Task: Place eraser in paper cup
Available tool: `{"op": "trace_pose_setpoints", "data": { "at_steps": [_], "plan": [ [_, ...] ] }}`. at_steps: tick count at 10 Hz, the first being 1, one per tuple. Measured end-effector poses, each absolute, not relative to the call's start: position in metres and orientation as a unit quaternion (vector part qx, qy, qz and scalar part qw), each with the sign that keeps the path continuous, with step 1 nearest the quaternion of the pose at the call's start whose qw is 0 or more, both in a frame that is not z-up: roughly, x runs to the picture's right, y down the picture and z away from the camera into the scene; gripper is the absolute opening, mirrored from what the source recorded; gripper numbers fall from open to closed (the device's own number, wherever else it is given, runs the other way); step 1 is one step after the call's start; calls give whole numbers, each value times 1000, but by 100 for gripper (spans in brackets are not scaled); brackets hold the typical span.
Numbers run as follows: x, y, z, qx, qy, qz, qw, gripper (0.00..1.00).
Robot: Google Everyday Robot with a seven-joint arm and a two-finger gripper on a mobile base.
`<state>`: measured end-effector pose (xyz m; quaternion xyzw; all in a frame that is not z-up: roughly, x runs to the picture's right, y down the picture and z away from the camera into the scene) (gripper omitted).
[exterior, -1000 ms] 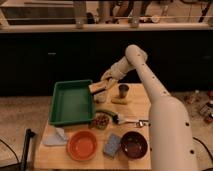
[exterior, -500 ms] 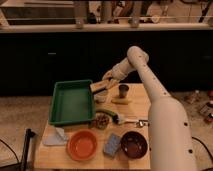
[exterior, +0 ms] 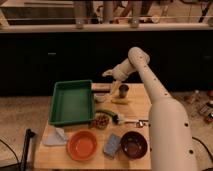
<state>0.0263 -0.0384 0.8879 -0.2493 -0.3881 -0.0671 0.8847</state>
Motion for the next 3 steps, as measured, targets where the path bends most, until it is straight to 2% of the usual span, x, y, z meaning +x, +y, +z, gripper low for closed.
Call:
{"op": "trace_pose_setpoints", "data": {
  "at_steps": [3],
  "plan": [
    [29,-37,888,-246,-393,-66,884,80]
  ]
}}
